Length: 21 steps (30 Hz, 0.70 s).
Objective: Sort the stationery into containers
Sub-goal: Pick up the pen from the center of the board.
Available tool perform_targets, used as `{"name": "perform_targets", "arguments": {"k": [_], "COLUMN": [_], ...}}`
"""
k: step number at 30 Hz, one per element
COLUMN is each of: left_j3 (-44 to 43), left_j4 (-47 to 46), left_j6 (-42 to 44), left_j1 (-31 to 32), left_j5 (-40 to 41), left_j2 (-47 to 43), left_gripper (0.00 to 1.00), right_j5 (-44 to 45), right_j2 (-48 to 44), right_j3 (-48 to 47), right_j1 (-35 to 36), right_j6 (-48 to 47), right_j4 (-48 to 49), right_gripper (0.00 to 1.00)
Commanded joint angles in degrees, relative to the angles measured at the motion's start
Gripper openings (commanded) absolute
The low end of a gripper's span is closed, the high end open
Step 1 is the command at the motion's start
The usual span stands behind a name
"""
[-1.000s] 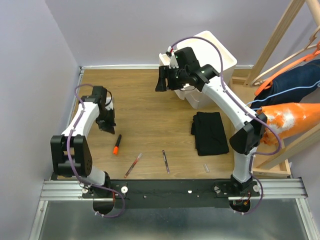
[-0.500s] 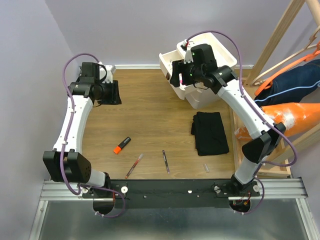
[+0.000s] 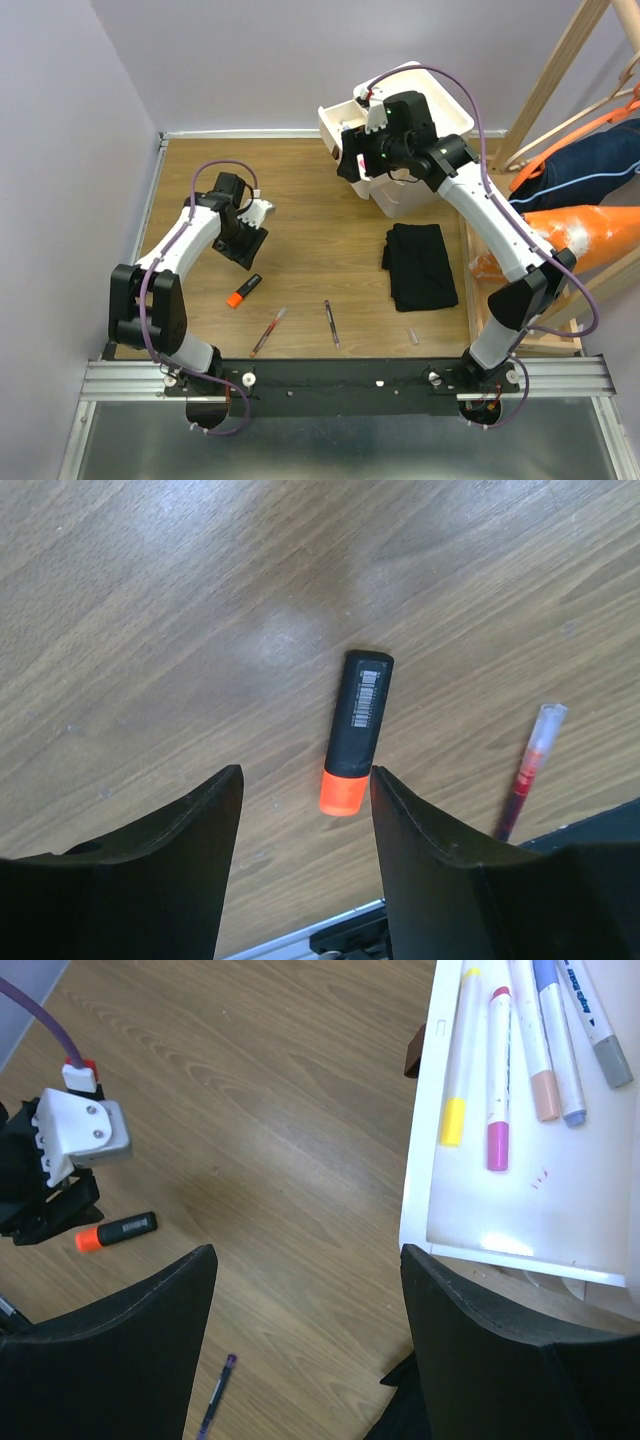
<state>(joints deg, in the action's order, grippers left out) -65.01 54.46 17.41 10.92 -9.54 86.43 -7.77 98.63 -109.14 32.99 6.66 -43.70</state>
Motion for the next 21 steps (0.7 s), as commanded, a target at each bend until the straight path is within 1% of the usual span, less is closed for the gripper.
{"name": "perform_targets", "arguments": {"k": [1, 6, 14, 18, 19, 20, 21], "left_j3": [2.25, 4.54, 7.44, 8.15, 8.24, 8.5, 8.59], "left_j4": [-4.44, -6.02, -8.57, -9.02, -9.19, -9.19, -9.28], "left_j6": [2.1, 1.22, 1.05, 1.75, 1.75, 1.84, 1.75], "left_j1": [1.56, 3.75, 4.46, 4.46, 4.46, 4.46, 4.46], "left_j5": [1.37, 0.4, 2.95, 3.39, 2.87, 2.69, 2.34], "left_j2": [1.54, 2.6, 6.72, 7.96, 8.05, 8.31, 8.4], "left_gripper": [0.62, 0.63, 0.64, 0.6, 0.59, 0.54, 0.52], "right_j5": [-2.42, -3.04, -3.13, -2.78, -2.78, -2.69, -2.6], "right_j2": [-1.51, -0.37, 2.27, 2.62, 2.53, 2.62, 2.62], "right_j3": [1.82, 1.39, -1.6, -1.78, -1.51, -1.34, -1.34], "right_j1": [0.14, 0.14, 0.23, 0.23, 0.14, 0.14, 0.23], "right_j6": [-1.21, -1.21, -1.12, -1.12, -1.12, -1.21, -1.12], "right_j4": [0.81, 0.99, 0.99, 0.9, 0.9, 0.9, 0.9], "right_gripper": [0.82, 0.82, 0.82, 0.82, 0.82, 0.82, 0.82]}}
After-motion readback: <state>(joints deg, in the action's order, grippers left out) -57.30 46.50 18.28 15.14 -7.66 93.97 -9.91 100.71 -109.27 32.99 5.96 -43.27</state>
